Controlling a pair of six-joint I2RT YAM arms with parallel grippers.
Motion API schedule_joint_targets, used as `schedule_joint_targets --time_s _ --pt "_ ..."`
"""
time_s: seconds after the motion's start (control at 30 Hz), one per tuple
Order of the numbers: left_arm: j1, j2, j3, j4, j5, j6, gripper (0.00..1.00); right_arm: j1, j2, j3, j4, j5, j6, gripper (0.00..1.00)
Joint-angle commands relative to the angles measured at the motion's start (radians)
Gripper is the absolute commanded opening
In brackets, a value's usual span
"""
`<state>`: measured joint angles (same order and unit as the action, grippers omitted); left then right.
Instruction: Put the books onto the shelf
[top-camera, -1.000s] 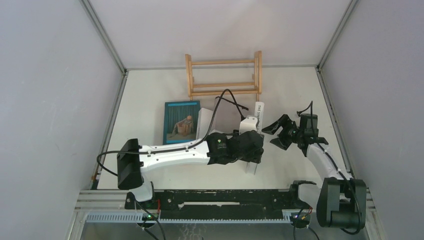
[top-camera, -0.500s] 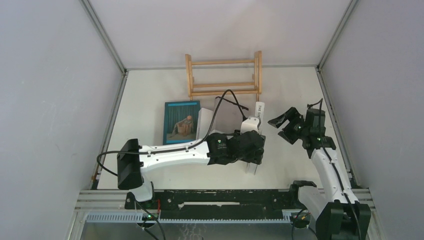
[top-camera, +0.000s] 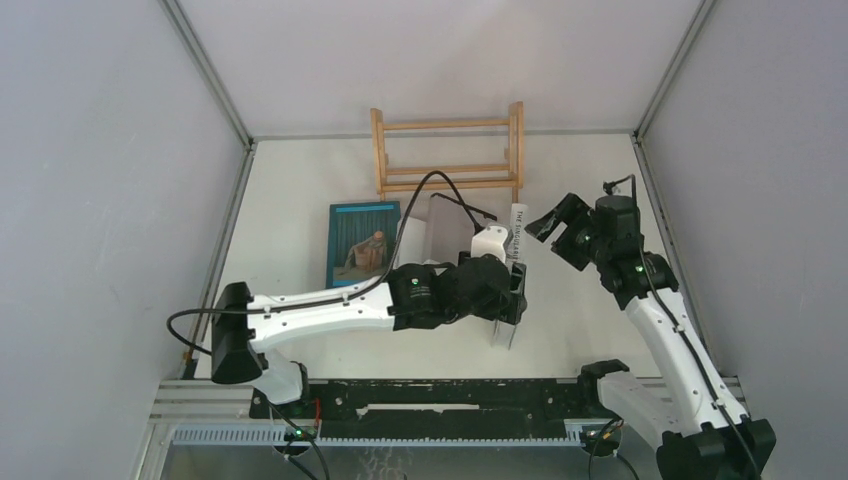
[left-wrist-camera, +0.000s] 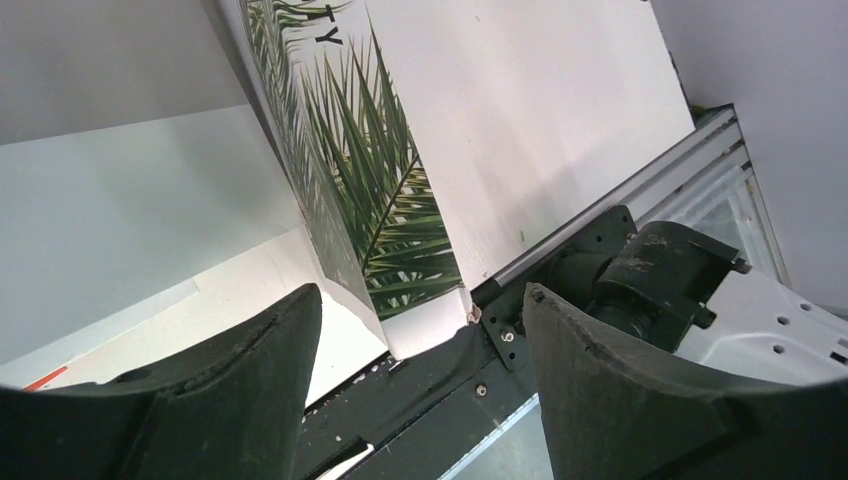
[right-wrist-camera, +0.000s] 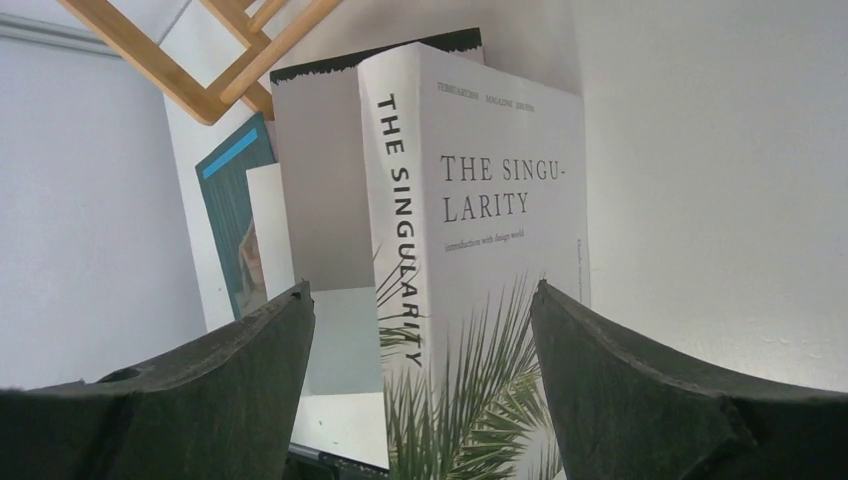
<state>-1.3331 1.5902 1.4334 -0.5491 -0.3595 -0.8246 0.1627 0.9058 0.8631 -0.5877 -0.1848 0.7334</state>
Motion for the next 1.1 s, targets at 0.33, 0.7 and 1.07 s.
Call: schedule_joint_targets --time_s 0.33,0.7,1.07 --pt "-0.005 -0.319 -0.184 0.071 -0.120 0.036 0.83 0.315 0.216 0.301 -0.227 0.376 -0.001 0.86" --pt "-0.006 -0.554 -0.366 0.087 -0.223 0.040 0.89 0.433 0.405 0.414 -0.360 0.548 0.042 0.87" --pt "0.000 -0.675 -0.459 0.087 -0.267 0.042 0.91 0.470 0.541 0.440 -0.400 0.583 0.047 0.84"
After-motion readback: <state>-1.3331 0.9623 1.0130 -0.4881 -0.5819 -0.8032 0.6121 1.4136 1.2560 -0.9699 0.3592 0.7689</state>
